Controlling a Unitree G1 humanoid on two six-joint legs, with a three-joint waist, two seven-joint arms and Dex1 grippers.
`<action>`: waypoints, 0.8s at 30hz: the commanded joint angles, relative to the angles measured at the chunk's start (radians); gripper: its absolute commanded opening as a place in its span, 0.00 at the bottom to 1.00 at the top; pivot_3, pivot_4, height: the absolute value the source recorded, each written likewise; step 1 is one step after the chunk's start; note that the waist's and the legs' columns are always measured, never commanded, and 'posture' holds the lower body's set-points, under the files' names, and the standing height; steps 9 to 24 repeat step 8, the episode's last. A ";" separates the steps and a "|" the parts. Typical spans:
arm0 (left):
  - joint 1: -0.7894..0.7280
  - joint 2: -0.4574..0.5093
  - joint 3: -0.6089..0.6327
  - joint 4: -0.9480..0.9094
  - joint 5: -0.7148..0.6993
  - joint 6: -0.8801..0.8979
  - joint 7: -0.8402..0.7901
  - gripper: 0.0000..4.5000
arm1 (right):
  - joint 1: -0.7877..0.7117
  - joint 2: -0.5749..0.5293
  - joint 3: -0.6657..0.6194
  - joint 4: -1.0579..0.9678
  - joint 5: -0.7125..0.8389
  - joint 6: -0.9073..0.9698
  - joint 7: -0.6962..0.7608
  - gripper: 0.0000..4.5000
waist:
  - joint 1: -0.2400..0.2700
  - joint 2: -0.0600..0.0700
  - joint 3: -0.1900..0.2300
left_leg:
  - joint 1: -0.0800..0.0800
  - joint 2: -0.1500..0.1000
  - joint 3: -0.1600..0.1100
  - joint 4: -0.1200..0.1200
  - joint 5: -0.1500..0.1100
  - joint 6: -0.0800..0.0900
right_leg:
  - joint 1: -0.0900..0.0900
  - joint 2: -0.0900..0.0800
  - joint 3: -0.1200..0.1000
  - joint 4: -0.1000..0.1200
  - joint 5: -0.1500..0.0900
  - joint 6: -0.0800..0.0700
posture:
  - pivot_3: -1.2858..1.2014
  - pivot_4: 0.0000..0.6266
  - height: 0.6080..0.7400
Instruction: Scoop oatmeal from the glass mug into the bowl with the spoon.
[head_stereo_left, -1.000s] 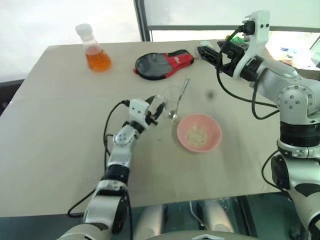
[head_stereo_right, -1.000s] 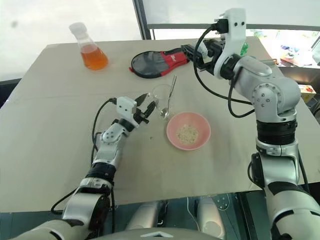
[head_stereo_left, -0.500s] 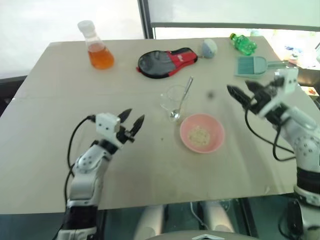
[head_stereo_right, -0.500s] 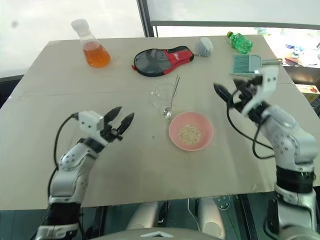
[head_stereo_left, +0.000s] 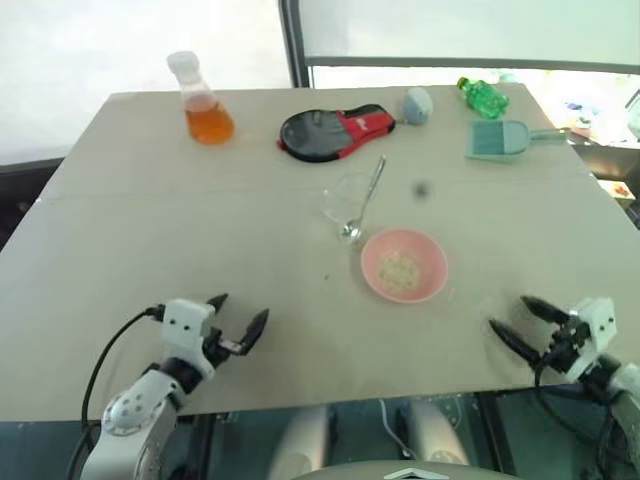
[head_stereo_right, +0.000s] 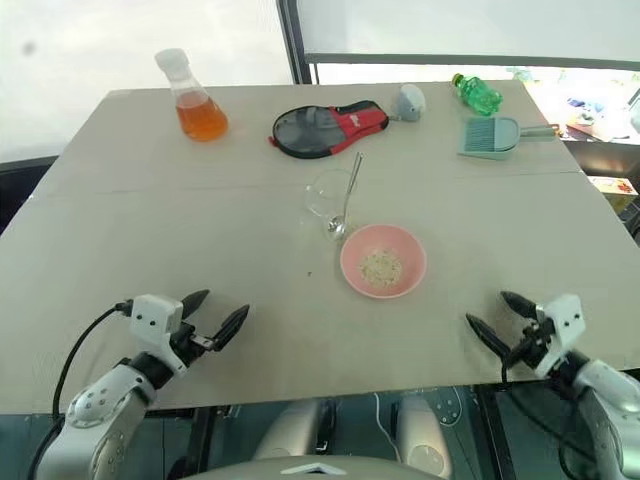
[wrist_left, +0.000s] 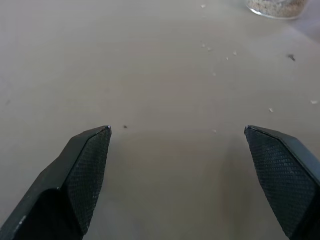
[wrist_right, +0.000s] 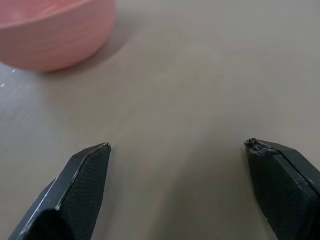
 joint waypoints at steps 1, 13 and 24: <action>0.058 -0.001 0.006 -0.046 0.018 -0.040 -0.015 0.99 | -0.008 -0.001 -0.013 0.034 -0.009 -0.072 0.043 1.00 | 0.001 -0.001 0.000 | 0.002 0.000 0.000 -0.002 0.000 0.000 | 0.002 0.000 0.000 -0.002 0.000 0.000 | 0.52 0.24 1.00; 0.072 -0.001 -0.006 -0.011 0.073 -0.101 -0.026 0.99 | -0.035 -0.012 -0.019 0.085 0.001 -0.094 0.076 1.00 | 0.006 -0.001 0.000 | 0.004 0.000 0.000 -0.008 0.000 0.000 | 0.003 -0.001 0.001 -0.006 0.000 -0.001 | 0.52 0.24 1.00; 0.072 -0.001 -0.006 -0.011 0.073 -0.101 -0.026 0.99 | -0.035 -0.012 -0.019 0.085 0.001 -0.094 0.076 1.00 | 0.006 -0.001 0.000 | 0.004 0.000 0.000 -0.008 0.000 0.000 | 0.003 -0.001 0.001 -0.006 0.000 -0.001 | 0.52 0.24 1.00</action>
